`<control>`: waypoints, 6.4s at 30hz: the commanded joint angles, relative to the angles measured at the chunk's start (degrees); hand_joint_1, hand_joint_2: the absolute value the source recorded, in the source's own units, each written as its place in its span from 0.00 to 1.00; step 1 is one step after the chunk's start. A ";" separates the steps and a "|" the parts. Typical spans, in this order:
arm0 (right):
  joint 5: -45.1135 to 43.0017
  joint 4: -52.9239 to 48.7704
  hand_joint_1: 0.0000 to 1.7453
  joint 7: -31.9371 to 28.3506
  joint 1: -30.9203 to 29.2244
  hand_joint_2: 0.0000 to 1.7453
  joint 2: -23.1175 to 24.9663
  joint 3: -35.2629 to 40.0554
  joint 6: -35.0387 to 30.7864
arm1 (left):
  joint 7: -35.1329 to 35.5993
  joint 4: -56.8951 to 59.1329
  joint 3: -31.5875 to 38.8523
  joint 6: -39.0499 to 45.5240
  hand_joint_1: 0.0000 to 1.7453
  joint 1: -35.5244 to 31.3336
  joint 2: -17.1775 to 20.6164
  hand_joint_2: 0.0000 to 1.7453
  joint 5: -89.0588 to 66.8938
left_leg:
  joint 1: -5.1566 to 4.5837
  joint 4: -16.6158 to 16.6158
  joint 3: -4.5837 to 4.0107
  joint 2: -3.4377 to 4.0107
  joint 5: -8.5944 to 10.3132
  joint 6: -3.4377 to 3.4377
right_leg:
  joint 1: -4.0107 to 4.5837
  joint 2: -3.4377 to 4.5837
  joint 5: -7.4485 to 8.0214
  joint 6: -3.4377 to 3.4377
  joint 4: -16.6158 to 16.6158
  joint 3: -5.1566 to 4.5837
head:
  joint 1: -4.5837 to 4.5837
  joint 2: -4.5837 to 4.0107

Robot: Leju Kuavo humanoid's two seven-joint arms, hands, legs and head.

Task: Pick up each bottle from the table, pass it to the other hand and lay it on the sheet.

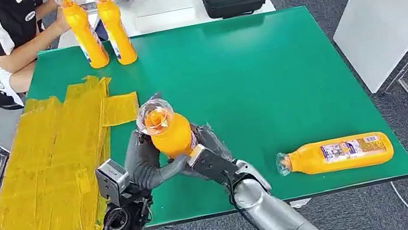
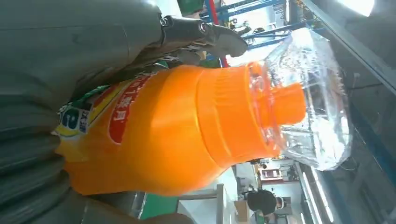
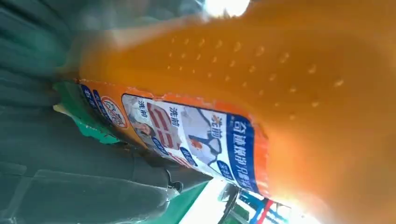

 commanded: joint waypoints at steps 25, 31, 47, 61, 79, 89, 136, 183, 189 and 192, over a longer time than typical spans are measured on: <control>6.69 2.06 1.00 1.47 -1.73 1.00 -0.99 8.39 -0.44 | 3.29 5.56 0.84 -1.93 0.00 -4.72 0.72 1.00 1.45 | 0.03 -0.01 0.23 0.03 -0.09 -0.09 | 0.02 0.04 -0.08 -0.02 -0.03 0.23 | 0.00 0.00; 6.80 1.74 1.00 1.63 -1.55 1.00 -0.96 8.19 -0.45 | 3.28 5.12 1.04 -2.01 0.33 -4.63 0.67 1.00 1.51 | 0.04 0.01 0.31 0.03 -0.13 -0.11 | 0.02 0.05 -0.13 -0.02 -0.02 0.31 | 0.02 0.00; 6.85 1.17 1.00 1.95 -1.30 1.00 -0.95 7.21 -0.33 | 3.47 5.16 1.03 -2.52 1.00 -4.40 0.68 1.00 1.90 | 0.04 0.02 0.43 0.04 -0.18 -0.15 | 0.02 0.06 -0.19 -0.02 0.00 0.43 | 0.00 0.00; 6.10 -4.02 0.00 1.15 -0.18 1.00 -2.16 5.10 -4.07 | 3.94 3.12 2.73 -1.68 1.00 -3.77 0.72 1.00 3.01 | 0.03 0.04 0.36 0.04 -0.18 -0.13 | 0.01 0.06 -0.18 -0.02 0.02 0.36 | -0.02 0.00; 12.12 -31.10 0.00 2.53 14.29 1.00 -8.51 -4.85 -11.28 | 16.43 11.87 6.86 43.83 1.00 -8.58 2.63 1.00 -54.69 | 0.02 -0.01 0.34 -0.14 -0.14 -0.19 | 0.00 -0.13 -0.18 -0.03 -0.02 0.34 | 0.00 0.00; 12.85 -29.91 0.00 2.92 13.44 1.00 -8.32 -4.23 -11.51 | 37.06 13.02 -0.21 45.62 1.00 -12.63 10.03 1.00 -84.08 | 0.05 0.03 0.51 0.08 -0.26 -0.22 | 0.02 0.09 -0.23 -0.04 -0.01 0.49 | 0.00 0.00; 15.50 -29.69 0.00 3.58 16.15 1.00 -8.94 -4.70 -9.21 | 46.57 59.67 -1.81 33.26 0.00 -23.48 9.79 1.00 -80.70 | 0.04 -0.07 0.55 0.30 -0.17 -0.33 | 0.02 0.46 -0.09 -0.07 -0.06 0.41 | 0.00 0.00; 52.52 -30.22 0.00 16.90 21.99 1.00 -27.94 -28.53 6.08 | -8.15 10.60 17.23 2.45 0.00 -0.83 -0.04 1.00 -5.31 | -0.04 -0.01 0.57 0.01 -0.29 -0.23 | -0.08 0.22 -0.21 -0.02 -0.08 0.58 | -0.02 0.00; 50.64 -27.50 0.00 16.81 22.42 1.00 -30.85 -32.20 12.61 | -8.12 10.76 17.05 -0.43 0.00 -1.17 -0.42 1.00 -2.36 | -0.05 -0.04 0.30 0.00 -0.19 -0.15 | -0.07 0.21 -0.11 0.03 -0.10 0.29 | 0.00 0.00; 48.41 -25.32 0.00 15.89 21.78 1.00 -33.01 -33.94 13.69 | -7.72 9.28 16.29 -1.09 0.00 -0.85 -0.61 1.00 -1.87 | -0.05 0.00 0.32 0.04 -0.22 -0.16 | -0.08 0.25 -0.13 0.04 -0.06 0.31 | -0.02 0.00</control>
